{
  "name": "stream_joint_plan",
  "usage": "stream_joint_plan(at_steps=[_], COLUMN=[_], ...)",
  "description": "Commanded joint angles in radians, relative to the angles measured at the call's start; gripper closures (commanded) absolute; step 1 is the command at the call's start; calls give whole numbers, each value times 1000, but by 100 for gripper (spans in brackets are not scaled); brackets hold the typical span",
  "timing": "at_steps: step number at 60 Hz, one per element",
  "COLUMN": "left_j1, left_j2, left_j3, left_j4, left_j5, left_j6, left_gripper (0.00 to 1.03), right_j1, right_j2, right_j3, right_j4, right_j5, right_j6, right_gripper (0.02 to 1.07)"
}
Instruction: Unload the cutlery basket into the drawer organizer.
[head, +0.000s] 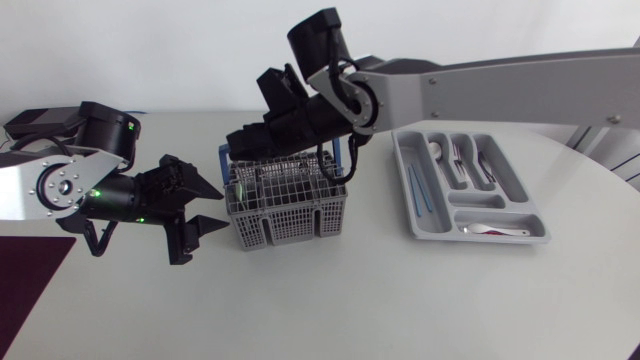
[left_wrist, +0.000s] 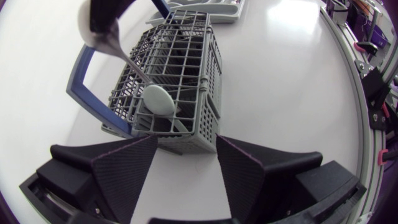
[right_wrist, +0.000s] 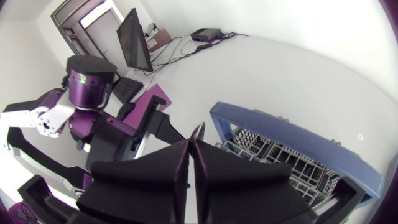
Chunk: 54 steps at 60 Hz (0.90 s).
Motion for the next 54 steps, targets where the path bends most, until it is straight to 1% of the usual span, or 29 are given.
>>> stream_joint_plan(at_steps=[1,2,10,18,27,31,35,38,43,49,54], left_j1=[-9,-9,-18,-23,-28,-31,-38,-44,-52,-60,-60], left_j2=[5,5,5,-3,-37,-49,-61,-64,-64,-63,-63], left_j3=[-2,-2,0,0,-5,-5,-5,-5,-3,-6,-8], left_j4=[0,0,0,-2,-16,-22,-28,-28,-26,-26,-26], left_j5=[7,6,3,-1,-1,-1,-1,-1,-1,-1,-1], left_j6=[-7,-7,-15,-19,-24,-25,-28,-36,-45,-50,-50], left_gripper=[23,23,23,23,23,23,23,23,23,23,23], right_j1=[-20,-26,-49,-80,-191,-263,-345,-401,-473,-573,-626], right_j2=[-50,-66,-144,-238,-368,-431,-500,-532,-571,-584,-580], right_j3=[-25,-28,-50,-85,-158,-221,-315,-375,-458,-542,-596], right_j4=[-16,-16,-34,-65,-155,-194,-223,-232,-232,-223,-201], right_j5=[-20,-35,-59,-72,-55,-18,65,100,168,223,261], right_j6=[8,12,17,12,-66,-117,-195,-236,-314,-403,-460], right_gripper=[101,101,101,101,101,101,101,101,101,101,101])
